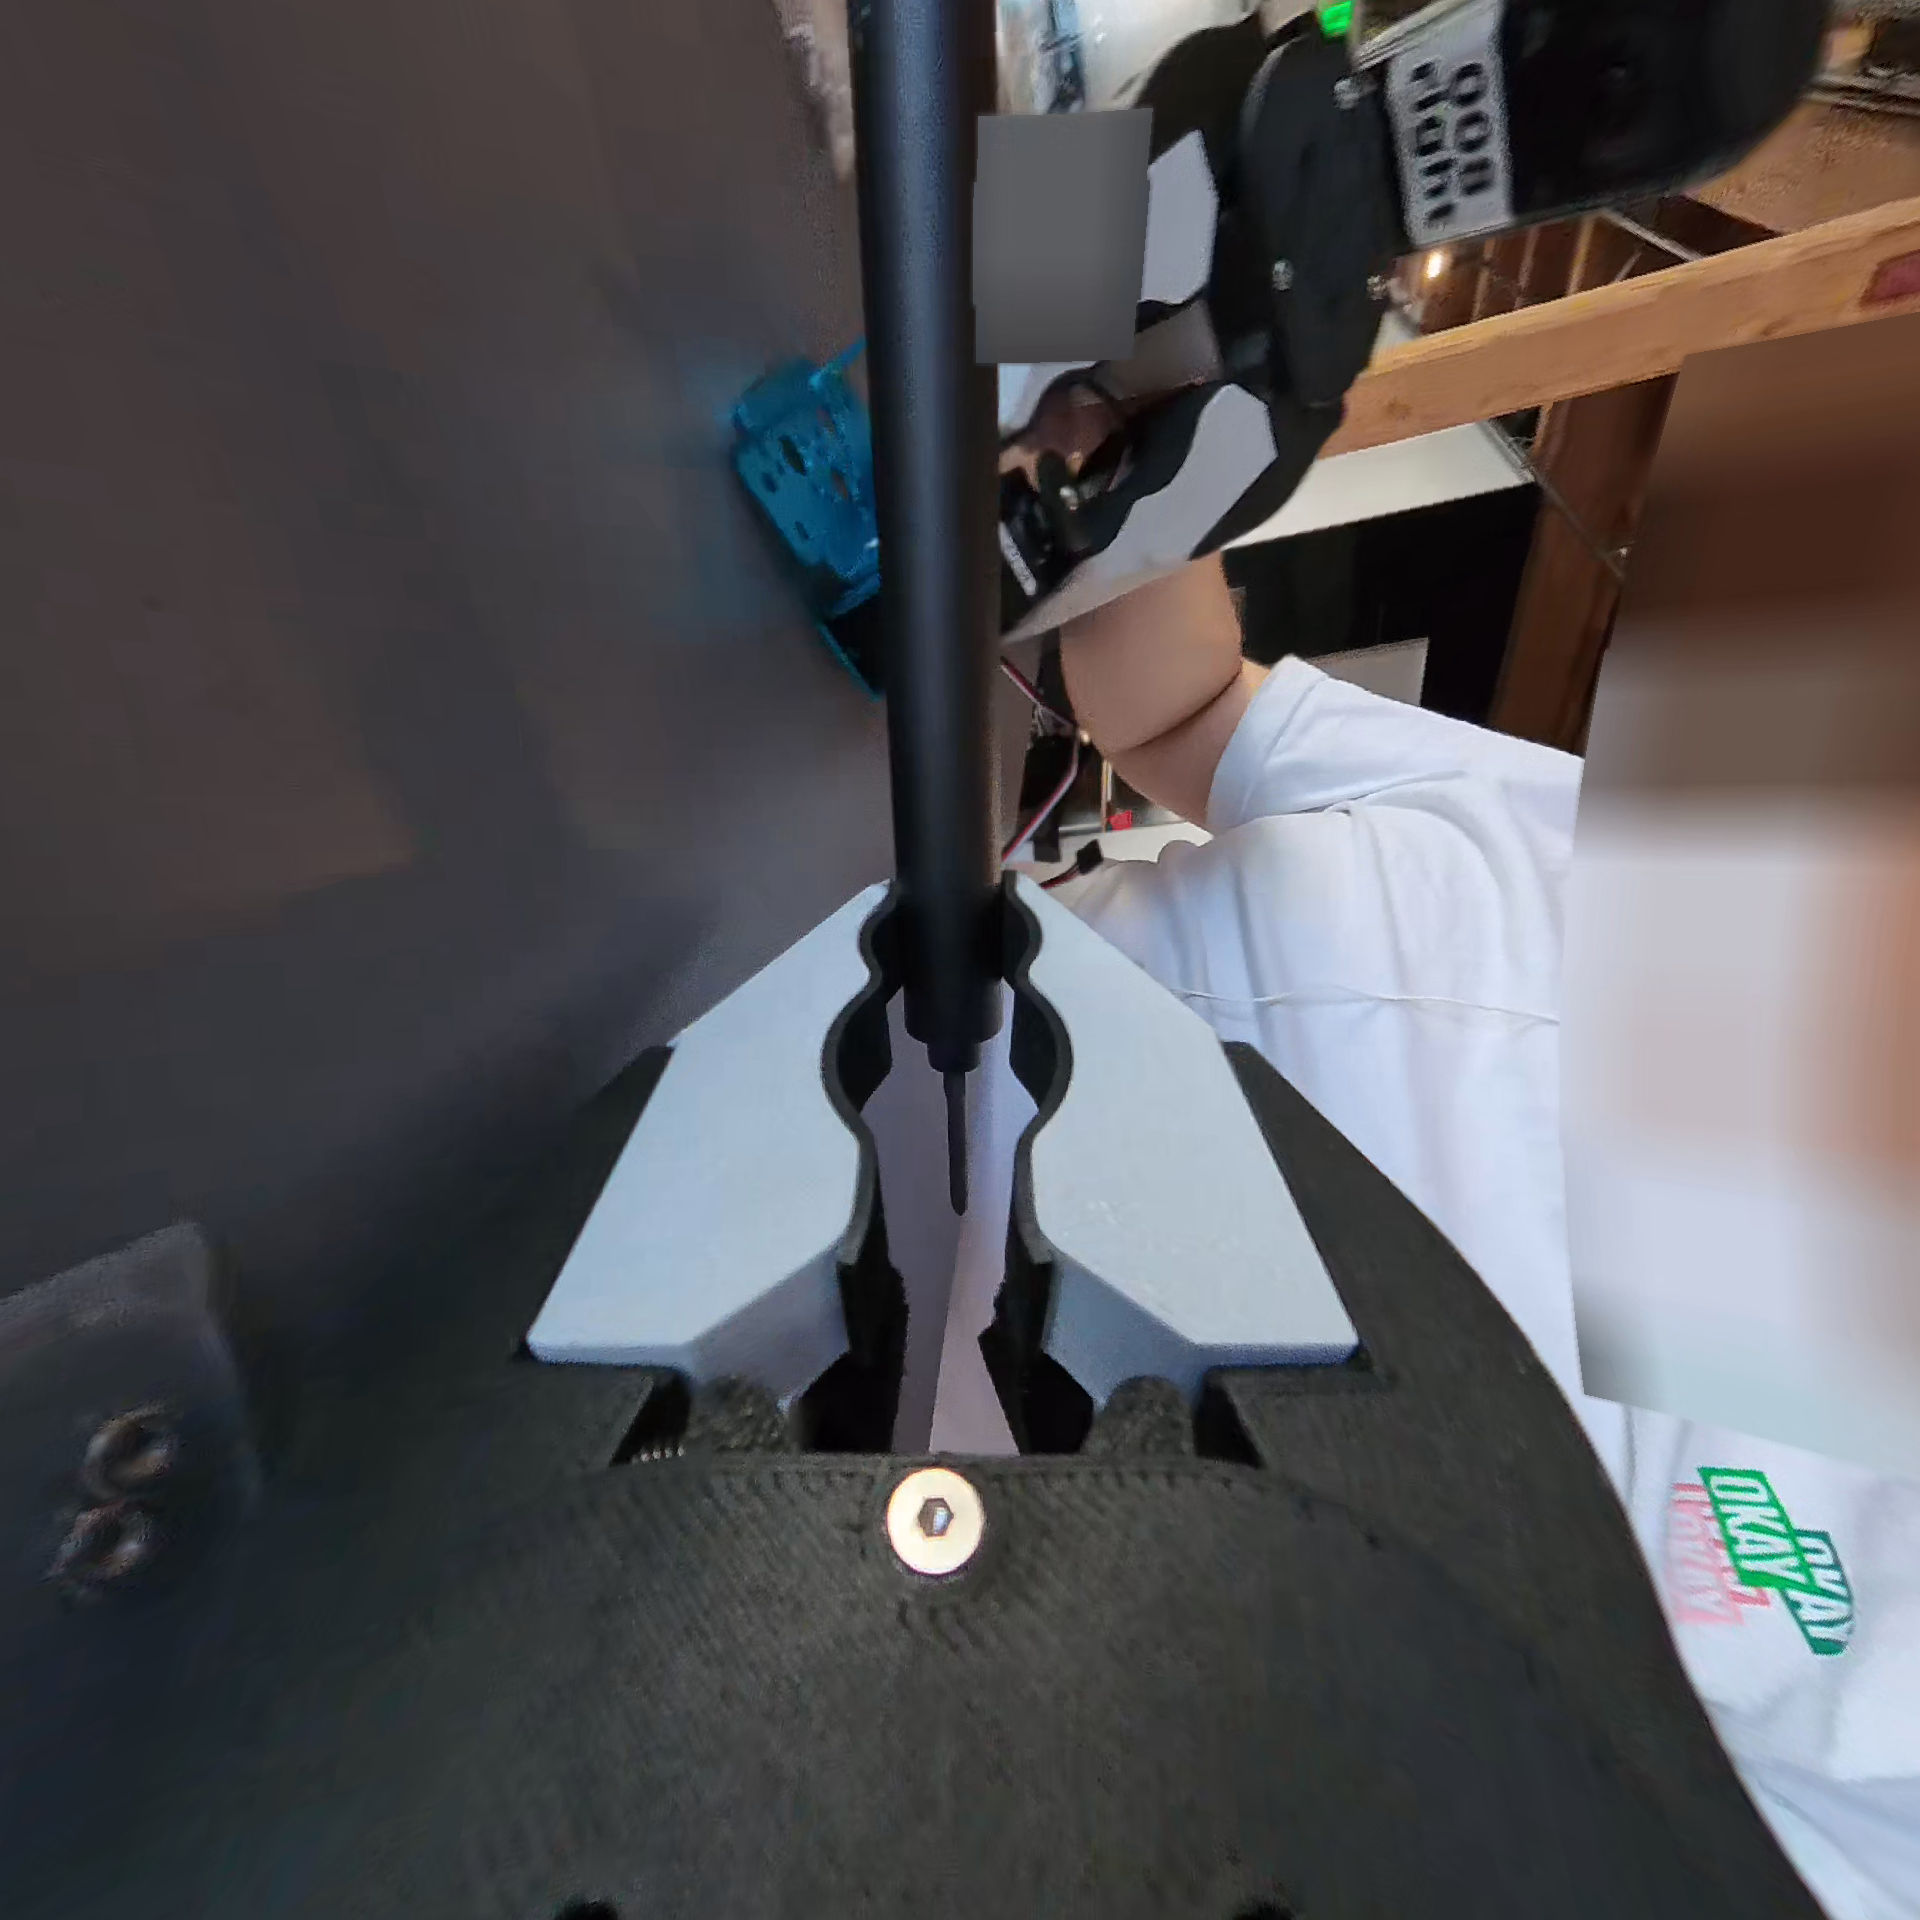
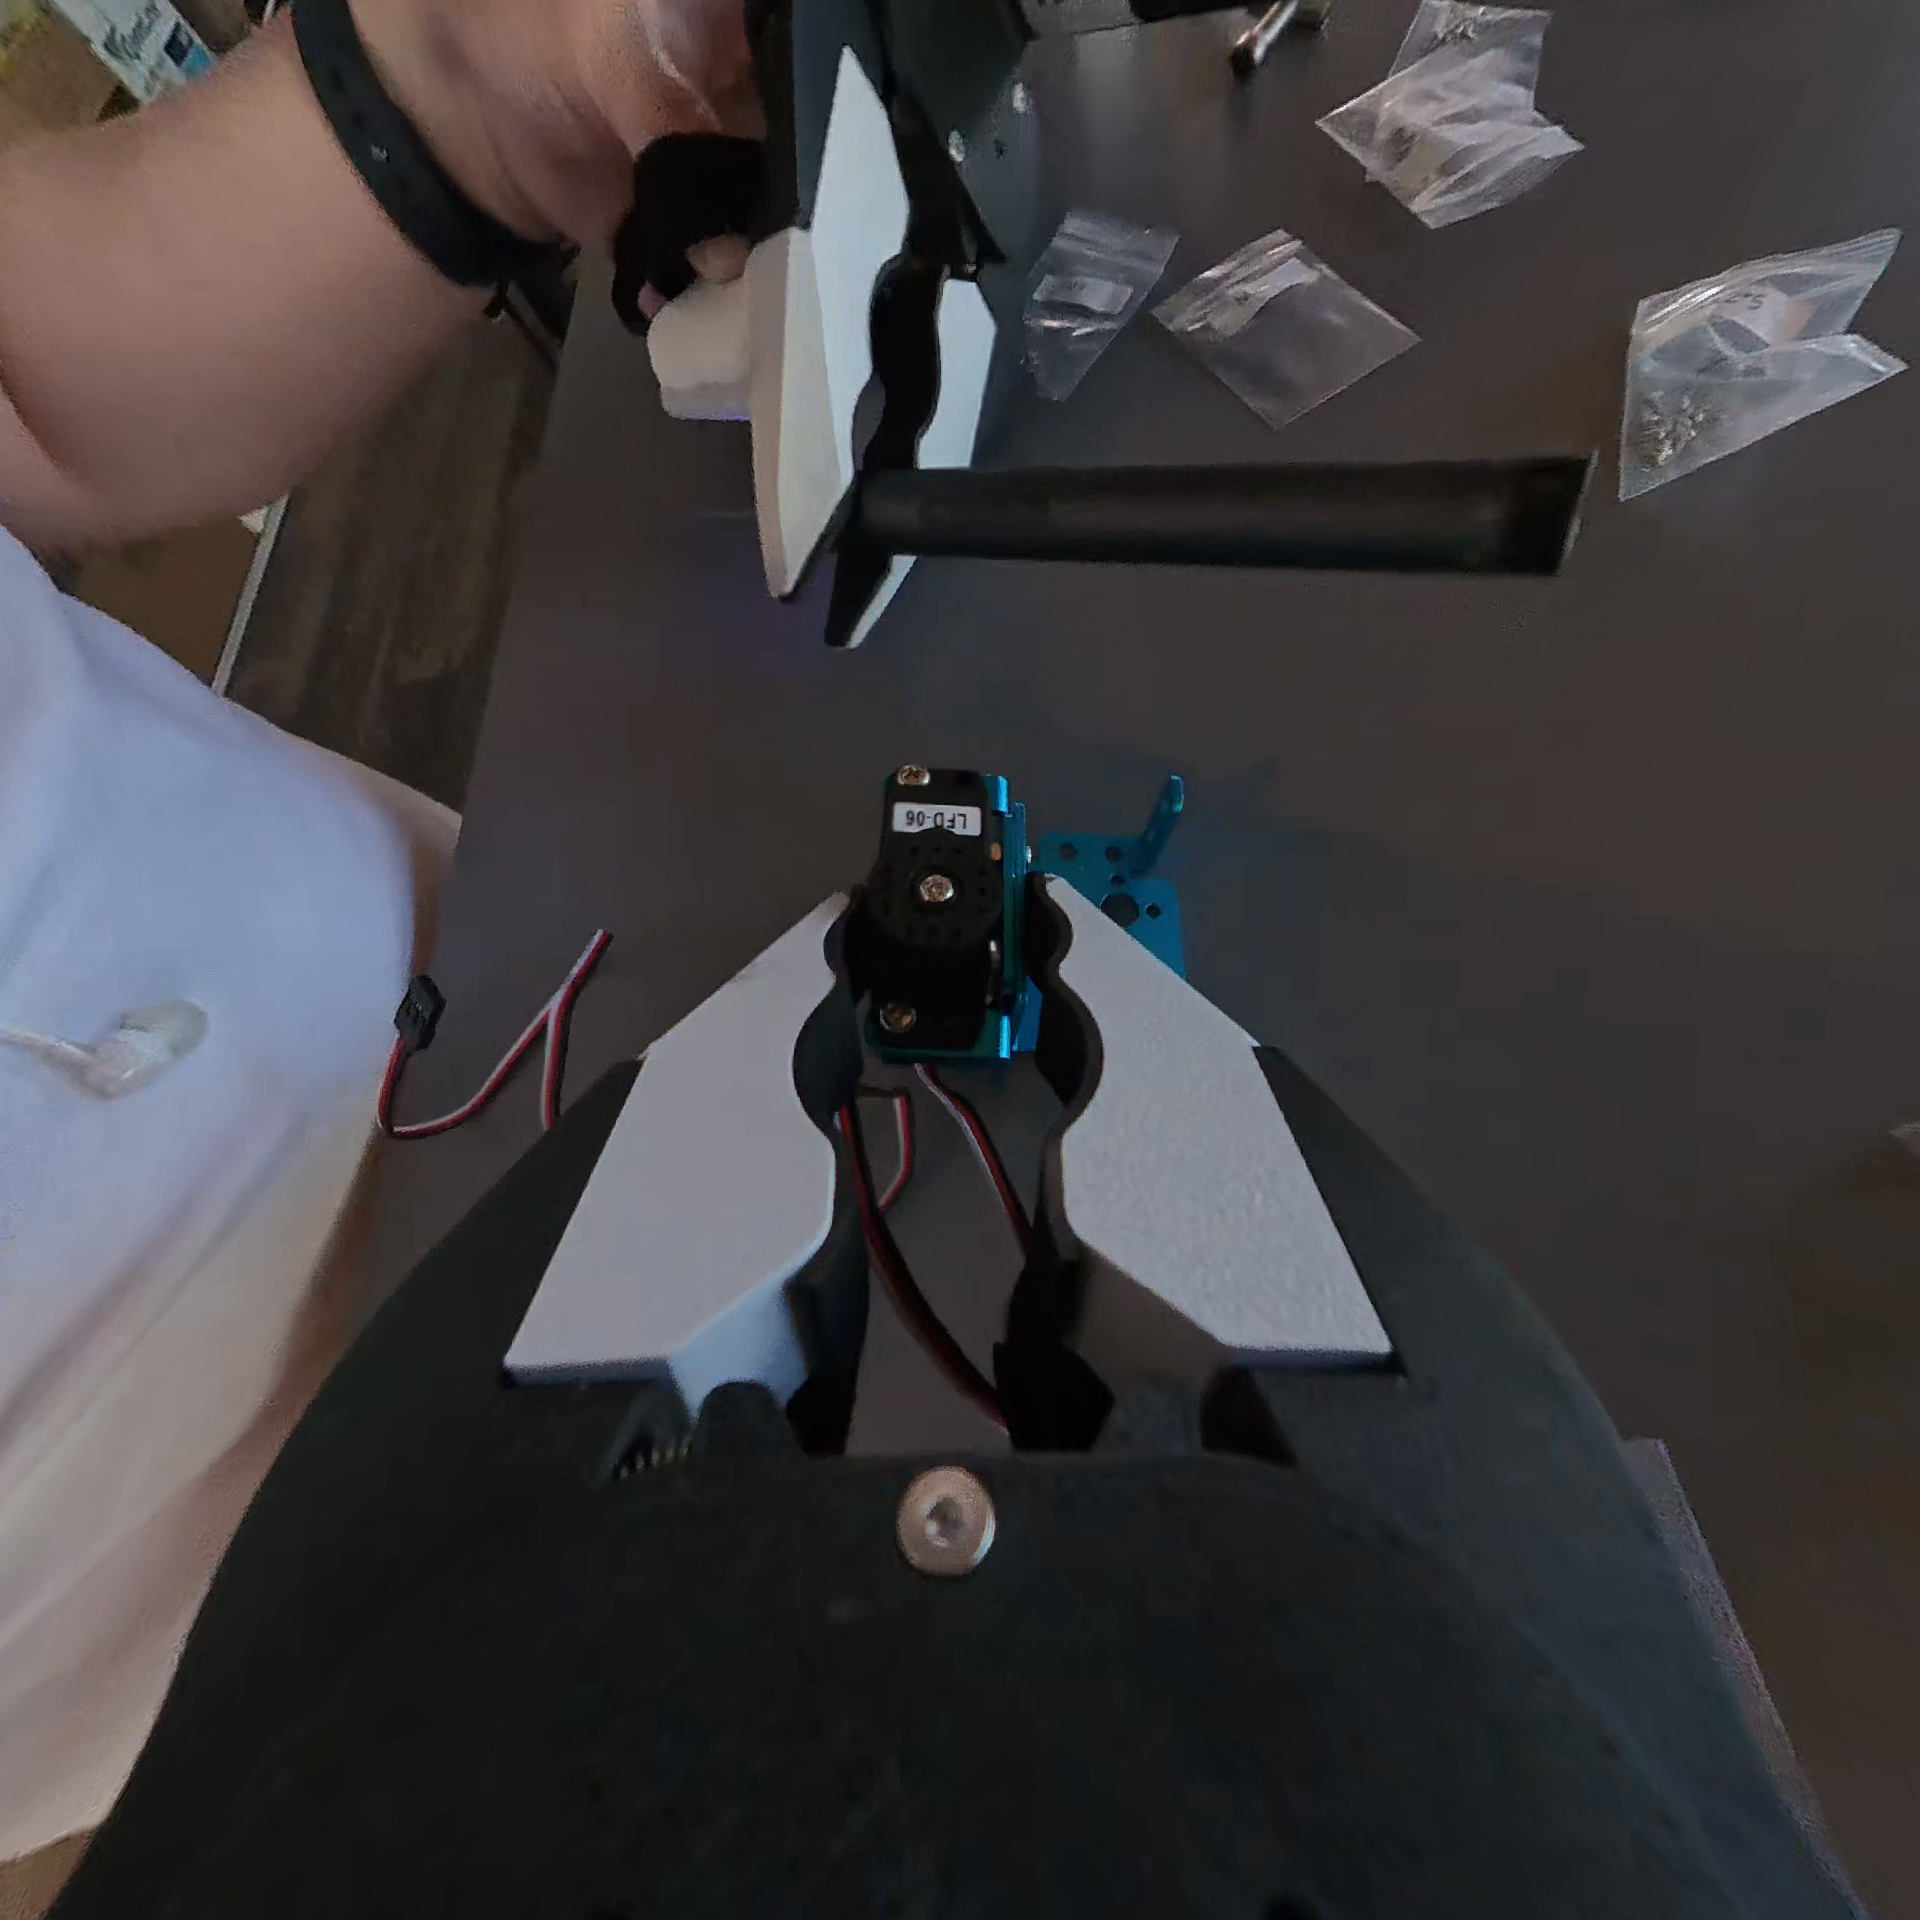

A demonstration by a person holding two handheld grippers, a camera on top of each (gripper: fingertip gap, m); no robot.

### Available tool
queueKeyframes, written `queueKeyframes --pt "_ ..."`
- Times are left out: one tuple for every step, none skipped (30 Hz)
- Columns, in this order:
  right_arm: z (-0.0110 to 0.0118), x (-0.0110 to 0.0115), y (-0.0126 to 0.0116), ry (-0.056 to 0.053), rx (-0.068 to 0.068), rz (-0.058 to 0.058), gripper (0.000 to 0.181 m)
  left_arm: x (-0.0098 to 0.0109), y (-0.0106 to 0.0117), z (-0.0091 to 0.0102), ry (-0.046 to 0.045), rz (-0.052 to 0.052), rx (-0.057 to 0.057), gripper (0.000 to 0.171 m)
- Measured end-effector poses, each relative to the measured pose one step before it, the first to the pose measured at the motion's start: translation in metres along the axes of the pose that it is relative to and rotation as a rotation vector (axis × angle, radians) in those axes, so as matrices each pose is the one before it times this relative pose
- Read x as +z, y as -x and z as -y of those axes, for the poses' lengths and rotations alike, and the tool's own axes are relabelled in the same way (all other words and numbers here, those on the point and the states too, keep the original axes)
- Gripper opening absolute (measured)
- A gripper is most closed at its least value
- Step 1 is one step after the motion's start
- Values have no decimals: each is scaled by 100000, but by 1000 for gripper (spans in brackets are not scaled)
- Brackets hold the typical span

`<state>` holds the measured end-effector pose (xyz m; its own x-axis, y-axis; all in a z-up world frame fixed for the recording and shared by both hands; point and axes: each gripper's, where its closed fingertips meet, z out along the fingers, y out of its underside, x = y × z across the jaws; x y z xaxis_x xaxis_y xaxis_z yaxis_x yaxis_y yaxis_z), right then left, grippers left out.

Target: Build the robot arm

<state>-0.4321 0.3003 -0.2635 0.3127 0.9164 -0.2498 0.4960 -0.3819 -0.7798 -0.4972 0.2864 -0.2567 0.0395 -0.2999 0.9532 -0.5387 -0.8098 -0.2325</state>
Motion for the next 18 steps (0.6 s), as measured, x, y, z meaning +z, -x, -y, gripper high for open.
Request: queueKeyframes --pt "-84 -3 201 -740 809 866 36 60 -368 -10 -1557 -1447 1929 17" --pt "-29 -133 44 -736 1695 279 48 94 -437 40 -1490 -1857 1572 17" --pt "98 -326 -63 -1614 1473 -291 56 117 -508 119 -1526 -2043 2238 17" --pt "415 -538 99 -3733 865 405 56 140 -551 170 -1490 -2153 2299 17" --pt "714 -734 125 -5494 437 340 56 136 -595 280 -1486 -2329 1957 17" --pt "855 -859 -125 -5937 682 -1199 55 179 -636 387 -1422 -2129 2715 17" --pt "905 -912 -365 -5602 1269 -2466 55 239 -632 441 -951 -1360 3985 17" --pt "1000 -839 -281 -5600 1979 -1620 52 331 -571 508 -336 -349 4548 17" --pt "1129 -682 18 -5839 3122 371 49 464 -456 544 361 720 4410 17" --pt "1197 -420 428 -5825 4318 3173 48 664 -413 530 1379 1032 4523 17" --pt "1129 -143 713 -5193 5329 5063 48 833 -439 567 1630 575 4679 17" --pt "958 83 723 -4186 6100 5511 51 941 -442 610 1515 -79 4310 17" --pt "840 134 538 -3501 5470 4701 52 1012 -413 566 1462 -488 3633 17" --pt "948 84 685 -4573 3401 5333 54 979 -267 525 1246 -128 2771 17" --pt "930 -19 600 -4659 2320 4280 54 914 -39 420 1270 743 2254 17" --pt "757 -176 275 -2817 724 1856 44 825 109 234 1614 1163 2077 17" --pt "515 -311 -131 -749 -1471 -1194 29 725 35 190 1215 41 1981 17" --pt "243 -395 -335 1610 -3303 -2658 17 582 -121 396 -700 -1196 2007 17"
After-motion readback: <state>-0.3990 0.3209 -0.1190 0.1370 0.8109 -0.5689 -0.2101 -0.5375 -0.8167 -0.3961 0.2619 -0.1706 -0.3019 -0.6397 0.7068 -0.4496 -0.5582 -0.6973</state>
